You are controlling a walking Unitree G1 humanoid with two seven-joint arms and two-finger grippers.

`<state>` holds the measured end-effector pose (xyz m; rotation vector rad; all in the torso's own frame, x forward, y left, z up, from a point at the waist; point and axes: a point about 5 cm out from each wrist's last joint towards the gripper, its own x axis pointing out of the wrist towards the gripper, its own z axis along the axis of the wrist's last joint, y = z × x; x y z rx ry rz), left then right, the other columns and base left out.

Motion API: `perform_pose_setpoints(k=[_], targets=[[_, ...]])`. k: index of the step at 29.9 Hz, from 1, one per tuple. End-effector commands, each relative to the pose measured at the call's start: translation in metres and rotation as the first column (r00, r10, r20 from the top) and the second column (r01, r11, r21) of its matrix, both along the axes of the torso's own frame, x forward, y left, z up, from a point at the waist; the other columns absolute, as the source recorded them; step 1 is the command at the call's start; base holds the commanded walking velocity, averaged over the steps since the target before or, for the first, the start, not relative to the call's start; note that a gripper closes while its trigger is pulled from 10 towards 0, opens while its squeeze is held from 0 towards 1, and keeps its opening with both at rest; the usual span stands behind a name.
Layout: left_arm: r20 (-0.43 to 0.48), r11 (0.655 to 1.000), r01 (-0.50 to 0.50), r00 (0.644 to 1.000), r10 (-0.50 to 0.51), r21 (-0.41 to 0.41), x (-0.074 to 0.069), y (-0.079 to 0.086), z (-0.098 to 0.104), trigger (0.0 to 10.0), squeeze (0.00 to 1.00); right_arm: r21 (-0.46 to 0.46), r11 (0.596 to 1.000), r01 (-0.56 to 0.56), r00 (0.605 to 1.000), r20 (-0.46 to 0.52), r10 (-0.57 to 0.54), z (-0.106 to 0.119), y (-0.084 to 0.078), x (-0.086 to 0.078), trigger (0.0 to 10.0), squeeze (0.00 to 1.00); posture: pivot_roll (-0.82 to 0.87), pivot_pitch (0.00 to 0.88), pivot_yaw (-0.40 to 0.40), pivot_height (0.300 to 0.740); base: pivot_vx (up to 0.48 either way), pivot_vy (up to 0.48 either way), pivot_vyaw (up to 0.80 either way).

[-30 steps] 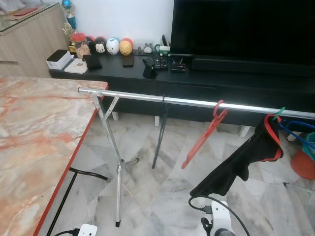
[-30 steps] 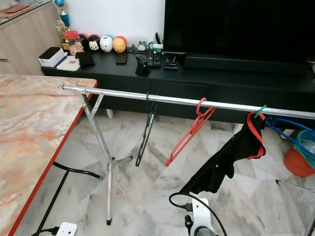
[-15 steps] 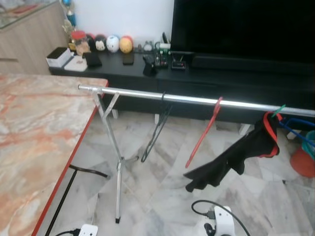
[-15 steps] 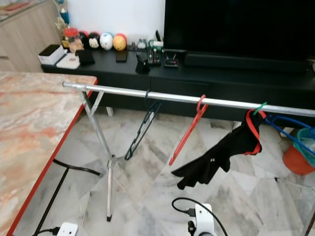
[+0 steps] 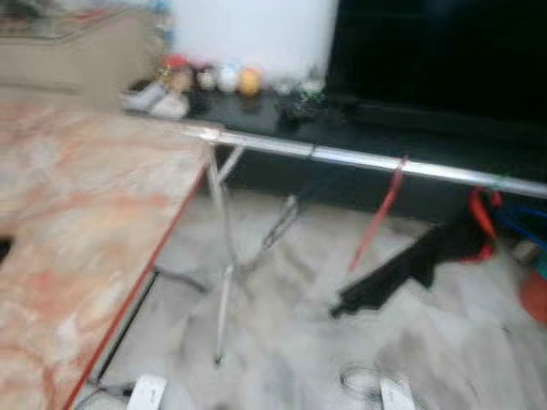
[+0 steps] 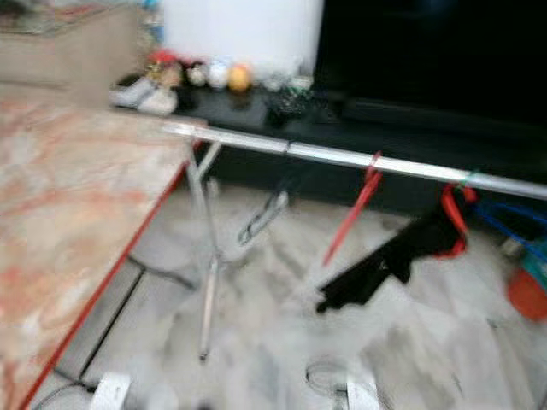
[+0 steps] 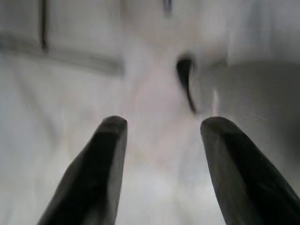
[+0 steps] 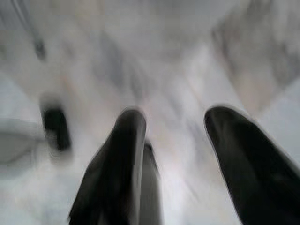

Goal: Hang hanger

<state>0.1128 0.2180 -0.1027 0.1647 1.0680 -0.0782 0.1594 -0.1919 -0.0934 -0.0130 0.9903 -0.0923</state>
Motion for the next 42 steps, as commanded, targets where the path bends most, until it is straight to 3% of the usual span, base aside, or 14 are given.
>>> perform_pose_setpoints(k=[1,42], targets=[[0.030,1.000,0.010,0.999,-0.010,0.015,0.0116,0.0031,0.0041,10.0,0.00,0.014,1.000,0.021,1.000,-0.008,-0.020,-0.0021,0.0006,-0.0053,10.0,0.00,-0.01,0.000,-0.002,0.740,-0.292,0.000,0.00],[0.039,1.000,0.000,0.999,-0.001,0.010,0.0137,0.0025,0.0047,10.0,0.00,0.013,0.999,0.033,0.999,-0.003,-0.033,-0.0011,-0.0046,-0.0046,10.0,0.00,-0.02,0.000,-0.005,0.740,-0.284,0.000,0.00]])
